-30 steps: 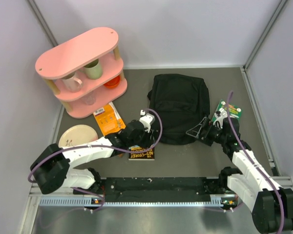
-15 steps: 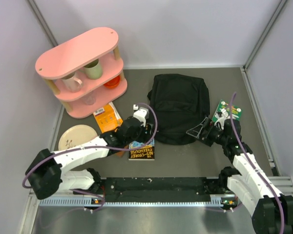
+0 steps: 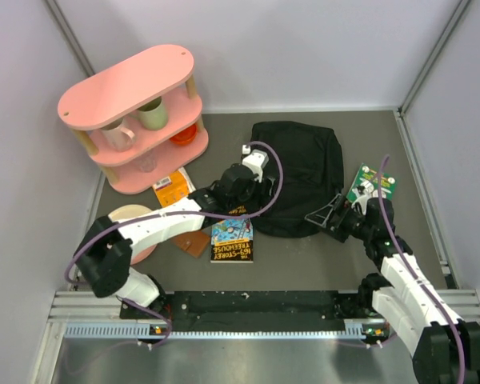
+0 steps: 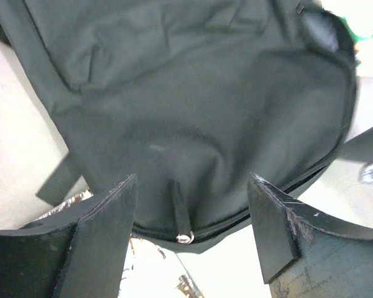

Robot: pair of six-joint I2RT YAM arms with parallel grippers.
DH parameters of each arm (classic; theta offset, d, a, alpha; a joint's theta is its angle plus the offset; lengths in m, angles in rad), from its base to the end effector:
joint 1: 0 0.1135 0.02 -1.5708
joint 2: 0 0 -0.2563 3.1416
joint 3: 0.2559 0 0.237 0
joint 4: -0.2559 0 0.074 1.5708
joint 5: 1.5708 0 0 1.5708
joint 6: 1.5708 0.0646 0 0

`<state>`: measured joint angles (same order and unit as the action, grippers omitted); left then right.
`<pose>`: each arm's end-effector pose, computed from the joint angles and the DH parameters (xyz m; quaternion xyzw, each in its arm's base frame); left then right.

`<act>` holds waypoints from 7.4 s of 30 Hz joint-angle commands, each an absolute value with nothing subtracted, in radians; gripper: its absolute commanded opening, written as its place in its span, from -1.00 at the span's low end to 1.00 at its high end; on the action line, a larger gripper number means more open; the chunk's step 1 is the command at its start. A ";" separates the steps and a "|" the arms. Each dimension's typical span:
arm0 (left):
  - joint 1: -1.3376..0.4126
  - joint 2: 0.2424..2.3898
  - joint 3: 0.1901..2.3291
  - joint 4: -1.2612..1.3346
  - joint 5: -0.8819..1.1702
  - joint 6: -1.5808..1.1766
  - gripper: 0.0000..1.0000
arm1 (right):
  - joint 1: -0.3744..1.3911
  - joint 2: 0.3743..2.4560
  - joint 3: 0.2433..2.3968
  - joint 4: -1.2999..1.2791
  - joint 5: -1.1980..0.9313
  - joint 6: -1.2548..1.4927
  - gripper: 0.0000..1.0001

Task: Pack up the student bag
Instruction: Unzip the student bag at the center of the board.

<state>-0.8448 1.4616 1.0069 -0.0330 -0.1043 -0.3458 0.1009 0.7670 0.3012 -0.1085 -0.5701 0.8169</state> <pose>0.2351 -0.2547 0.2567 0.1853 0.8359 -0.2517 0.4513 0.1706 0.0523 0.1722 0.1695 0.8366 0.4246 0.3017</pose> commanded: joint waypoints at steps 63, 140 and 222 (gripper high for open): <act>-0.856 1.410 0.669 0.391 0.167 -0.523 -1.00 | 0.637 0.969 0.281 0.235 -0.049 1.650 0.59; -0.836 1.473 0.588 0.568 0.023 -0.588 -1.00 | 0.788 0.977 0.296 0.224 0.278 1.841 0.22; -0.538 1.083 0.606 -0.057 -0.107 -0.508 0.74 | 0.666 0.953 0.604 -0.167 -0.360 0.703 0.64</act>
